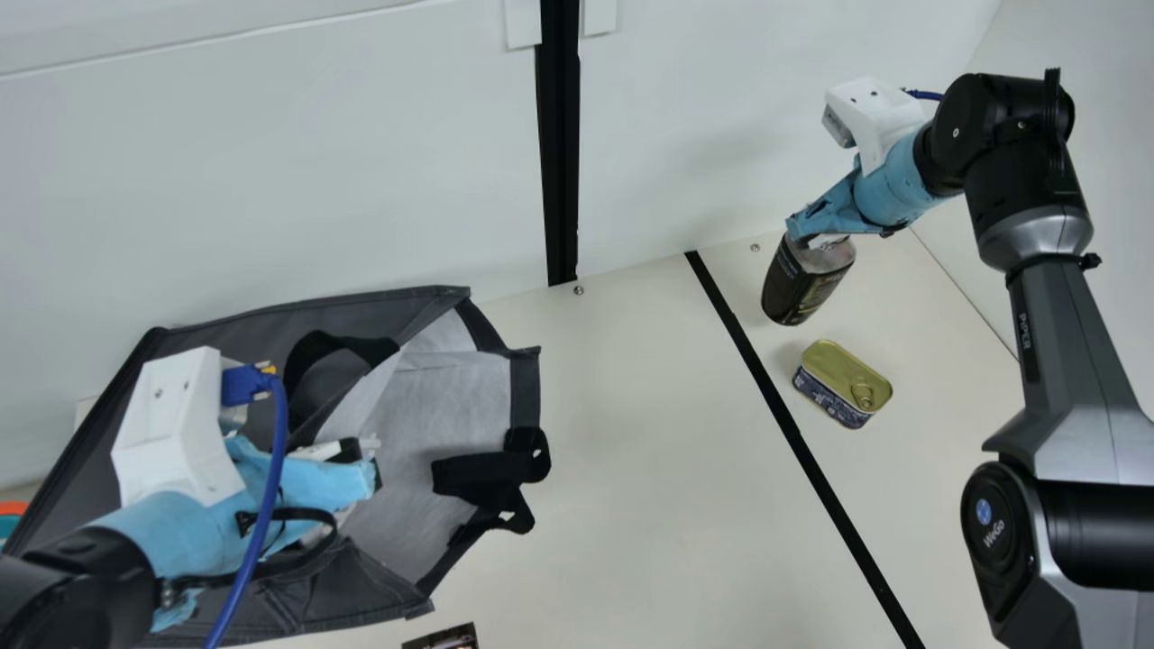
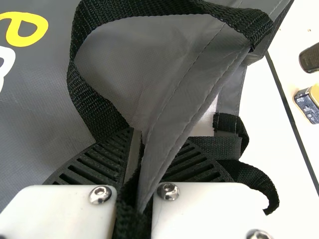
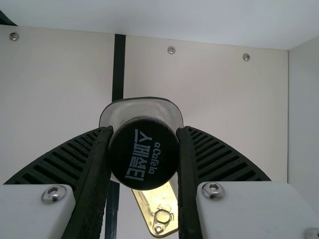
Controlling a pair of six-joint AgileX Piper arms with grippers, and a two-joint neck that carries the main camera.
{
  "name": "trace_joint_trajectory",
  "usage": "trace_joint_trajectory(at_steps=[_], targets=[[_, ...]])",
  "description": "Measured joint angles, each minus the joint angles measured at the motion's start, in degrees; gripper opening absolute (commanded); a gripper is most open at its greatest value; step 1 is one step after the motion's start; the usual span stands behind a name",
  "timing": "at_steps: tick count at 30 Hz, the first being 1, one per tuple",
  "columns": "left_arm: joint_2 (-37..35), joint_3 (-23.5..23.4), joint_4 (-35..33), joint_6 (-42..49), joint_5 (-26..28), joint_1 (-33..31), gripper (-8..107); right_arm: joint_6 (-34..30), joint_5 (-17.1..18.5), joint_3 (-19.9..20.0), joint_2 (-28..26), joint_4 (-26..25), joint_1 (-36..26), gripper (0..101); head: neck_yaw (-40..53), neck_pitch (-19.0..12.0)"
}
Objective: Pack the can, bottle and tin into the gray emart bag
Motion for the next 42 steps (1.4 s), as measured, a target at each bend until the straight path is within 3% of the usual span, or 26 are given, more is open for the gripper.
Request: trace_joint_trajectory(at_steps=[42], targets=[[0.0,0.0,0.0,0.0,0.0,0.0,10,-7.0,-0.1,13.2,-14.9,2.4,6.5,0,0.1,0.0]])
